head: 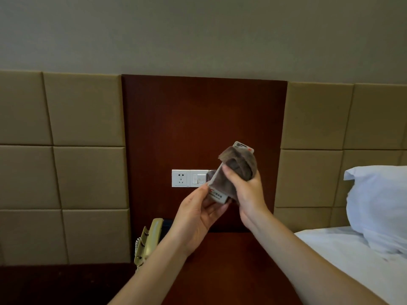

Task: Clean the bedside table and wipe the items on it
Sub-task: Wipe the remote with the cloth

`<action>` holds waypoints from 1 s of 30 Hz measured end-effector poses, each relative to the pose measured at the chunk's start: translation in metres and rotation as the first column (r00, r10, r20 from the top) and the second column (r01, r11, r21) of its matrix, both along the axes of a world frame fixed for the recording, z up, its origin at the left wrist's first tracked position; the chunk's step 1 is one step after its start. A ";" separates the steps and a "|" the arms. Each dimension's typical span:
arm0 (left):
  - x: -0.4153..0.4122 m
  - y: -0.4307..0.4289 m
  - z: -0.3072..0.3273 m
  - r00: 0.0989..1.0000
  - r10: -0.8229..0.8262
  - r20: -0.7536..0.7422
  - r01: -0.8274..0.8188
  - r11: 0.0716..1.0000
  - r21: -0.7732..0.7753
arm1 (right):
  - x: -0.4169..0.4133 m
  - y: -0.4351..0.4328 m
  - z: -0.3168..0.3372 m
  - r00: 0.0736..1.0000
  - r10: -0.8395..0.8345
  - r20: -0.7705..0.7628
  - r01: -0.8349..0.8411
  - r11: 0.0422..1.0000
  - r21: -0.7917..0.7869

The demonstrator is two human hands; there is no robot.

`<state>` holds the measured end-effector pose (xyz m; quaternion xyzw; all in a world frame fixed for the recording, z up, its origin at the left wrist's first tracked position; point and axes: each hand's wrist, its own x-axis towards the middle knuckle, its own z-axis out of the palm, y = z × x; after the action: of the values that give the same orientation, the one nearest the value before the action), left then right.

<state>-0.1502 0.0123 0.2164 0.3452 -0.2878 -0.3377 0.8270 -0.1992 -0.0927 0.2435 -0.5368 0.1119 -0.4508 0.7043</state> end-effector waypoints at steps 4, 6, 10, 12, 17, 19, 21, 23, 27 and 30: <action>-0.003 -0.002 -0.005 0.999 -0.022 -0.042 0.022 1.000 0.004 | 0.004 -0.022 0.029 0.996 -0.076 0.044 0.066 0.980 0.186; -0.002 -0.001 -0.005 0.998 -0.006 0.068 0.003 0.999 0.037 | 0.006 -0.031 0.039 0.993 -0.100 0.066 0.082 0.969 0.232; -0.004 -0.011 -0.002 0.424 0.085 0.902 -0.596 0.776 0.207 | 0.011 -0.024 0.032 0.990 -0.138 0.023 0.130 0.969 0.212; -0.001 -0.017 -0.003 0.157 0.003 0.988 -0.769 0.627 0.120 | 0.014 -0.017 0.026 0.987 -0.162 -0.005 0.161 0.974 0.161; 0.019 -0.011 0.002 0.383 0.153 0.911 -0.576 0.810 0.106 | 0.007 -0.001 0.020 0.997 -0.068 -0.044 0.068 0.998 -0.016; 0.018 -0.009 0.008 0.694 0.202 0.691 -0.403 0.904 0.141 | 0.006 0.011 0.009 0.997 0.003 -0.074 -0.013 0.990 -0.141; 0.017 -0.004 0.015 0.917 0.131 0.377 -0.191 0.973 0.127 | 0.003 0.013 0.001 0.992 0.037 -0.123 -0.066 0.966 -0.249; 0.021 0.004 0.018 0.996 0.043 0.080 -0.046 0.998 0.044 | -0.003 0.001 0.001 0.989 0.005 -0.148 -0.048 0.958 -0.284; 0.029 0.015 0.017 0.995 0.028 -0.101 -0.026 0.999 0.024 | -0.014 -0.019 0.012 0.957 -0.218 -0.190 0.125 0.904 -0.408; 0.019 0.007 0.018 0.998 0.052 -0.036 -0.049 0.996 0.081 | -0.011 0.001 0.013 0.971 -0.091 -0.222 -0.046 0.838 -0.544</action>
<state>-0.1311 0.0189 0.2340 0.3786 -0.2496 -0.3343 0.8262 -0.2101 -0.0918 0.2567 -0.7639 0.0692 -0.4043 0.4982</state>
